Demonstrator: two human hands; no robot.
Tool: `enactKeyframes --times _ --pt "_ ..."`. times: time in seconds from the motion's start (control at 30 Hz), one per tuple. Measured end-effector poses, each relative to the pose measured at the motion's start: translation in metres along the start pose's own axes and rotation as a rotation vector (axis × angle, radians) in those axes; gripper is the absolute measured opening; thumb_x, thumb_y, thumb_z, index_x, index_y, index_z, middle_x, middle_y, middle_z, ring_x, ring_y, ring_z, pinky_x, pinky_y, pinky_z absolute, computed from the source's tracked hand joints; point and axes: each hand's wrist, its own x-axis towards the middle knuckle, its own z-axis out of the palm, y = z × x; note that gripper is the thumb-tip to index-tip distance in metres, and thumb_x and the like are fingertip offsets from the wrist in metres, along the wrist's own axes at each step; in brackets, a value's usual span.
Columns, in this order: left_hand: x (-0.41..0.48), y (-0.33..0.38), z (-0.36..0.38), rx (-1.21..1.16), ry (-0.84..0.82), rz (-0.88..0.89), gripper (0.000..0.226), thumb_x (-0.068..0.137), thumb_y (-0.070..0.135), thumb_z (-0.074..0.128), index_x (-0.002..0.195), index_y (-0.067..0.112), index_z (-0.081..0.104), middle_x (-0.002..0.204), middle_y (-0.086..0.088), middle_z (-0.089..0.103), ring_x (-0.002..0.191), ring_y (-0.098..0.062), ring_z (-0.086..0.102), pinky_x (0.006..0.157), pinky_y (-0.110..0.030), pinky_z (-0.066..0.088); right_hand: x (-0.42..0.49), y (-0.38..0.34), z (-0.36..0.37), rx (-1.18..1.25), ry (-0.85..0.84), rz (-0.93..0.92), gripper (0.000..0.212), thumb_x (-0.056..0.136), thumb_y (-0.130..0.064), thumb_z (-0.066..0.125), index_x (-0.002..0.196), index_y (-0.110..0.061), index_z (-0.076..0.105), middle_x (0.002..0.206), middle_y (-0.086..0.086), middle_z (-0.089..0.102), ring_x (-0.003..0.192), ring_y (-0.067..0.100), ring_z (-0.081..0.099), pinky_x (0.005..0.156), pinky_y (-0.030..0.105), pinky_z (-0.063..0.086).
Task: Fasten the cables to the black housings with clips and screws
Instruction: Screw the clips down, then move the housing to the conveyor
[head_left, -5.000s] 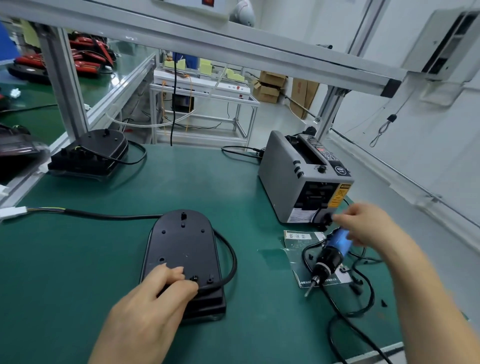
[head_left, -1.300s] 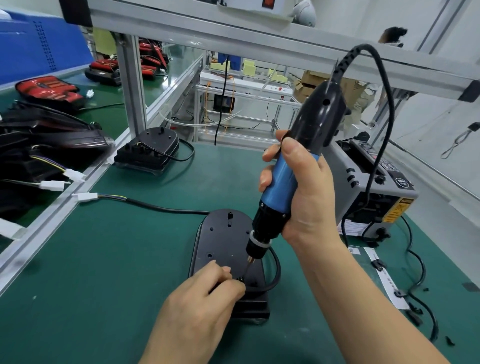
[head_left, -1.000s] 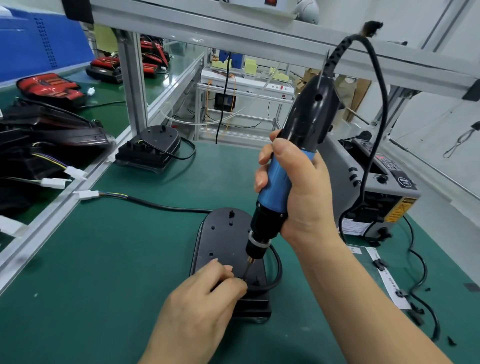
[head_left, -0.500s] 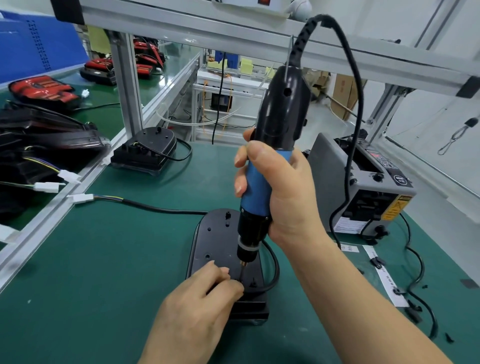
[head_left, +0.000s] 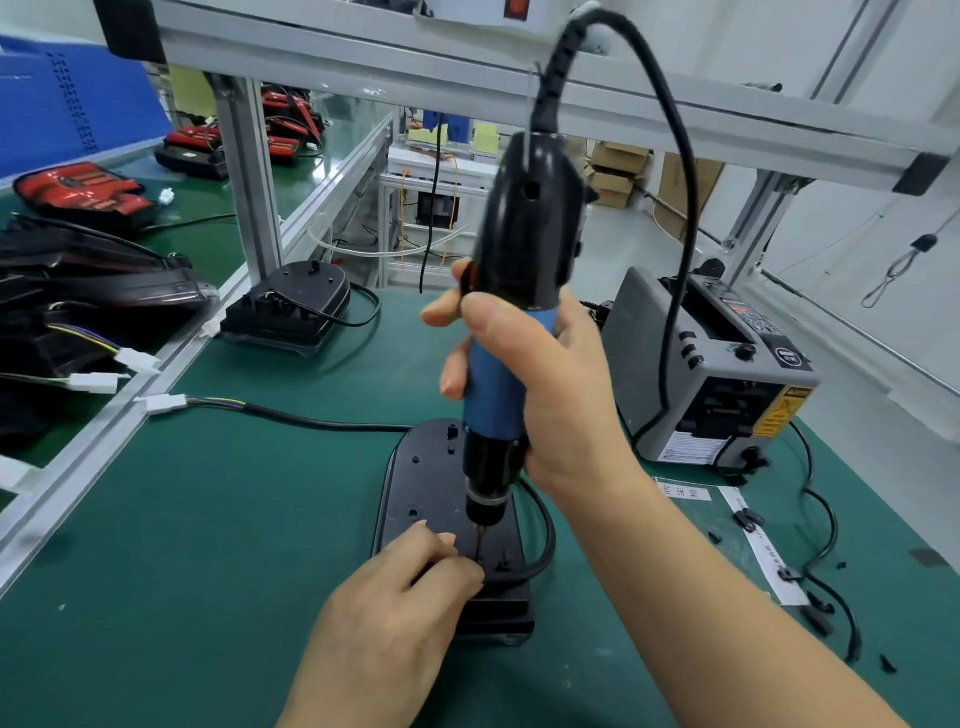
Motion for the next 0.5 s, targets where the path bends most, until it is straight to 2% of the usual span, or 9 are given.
enactKeyframes --times 0.07,0.13,0.23,0.4,0.5 --pt "0.000 -0.001 0.001 0.000 0.012 0.007 0.004 0.070 0.016 0.070 0.070 0.019 0.071 0.077 0.004 0.062 0.095 0.000 0.058 0.058 -0.020 0.053 0.002 0.001 -0.008 0.045 0.070 0.008 0.034 0.068 -0.028 0.068 0.095 -0.009 0.058 0.083 0.006 0.068 0.048 0.018 0.056 0.050 0.024 0.045" --pt "0.000 0.000 0.001 -0.007 0.011 0.006 0.014 0.080 0.022 0.061 0.070 0.020 0.071 0.076 0.005 0.062 0.092 -0.001 0.061 0.058 -0.022 0.055 0.002 0.001 -0.021 0.094 0.165 0.020 0.034 0.072 -0.026 0.069 0.098 -0.009 0.056 0.084 0.005 0.069 0.049 0.017 0.057 0.049 0.022 0.046" --pt "0.000 0.000 0.000 -0.009 0.001 -0.009 0.024 0.084 0.028 0.051 0.071 0.021 0.070 0.078 0.005 0.062 0.090 -0.004 0.065 0.058 -0.023 0.056 0.000 -0.006 -0.050 0.204 0.318 0.051 0.031 0.077 -0.028 0.063 0.101 -0.010 0.055 0.082 0.004 0.069 0.053 0.014 0.058 0.050 0.022 0.049" --pt "-0.003 0.000 0.001 -0.008 0.009 -0.014 0.012 0.080 0.023 0.063 0.070 0.021 0.069 0.077 0.005 0.061 0.088 -0.004 0.067 0.064 -0.026 0.058 -0.023 -0.026 -0.114 0.320 0.607 0.041 0.030 0.077 -0.037 0.067 0.095 -0.013 0.061 0.082 0.002 0.068 0.069 0.015 0.065 0.071 0.030 0.057" --pt "-0.003 -0.001 0.001 -0.026 0.020 -0.012 0.015 0.082 0.026 0.055 0.073 0.024 0.067 0.079 0.006 0.061 0.091 -0.002 0.064 0.066 -0.024 0.057 -0.046 -0.031 -0.150 0.236 0.817 0.083 0.038 0.070 -0.045 0.069 0.095 -0.017 0.062 0.077 -0.003 0.063 0.065 0.012 0.058 0.066 0.025 0.053"
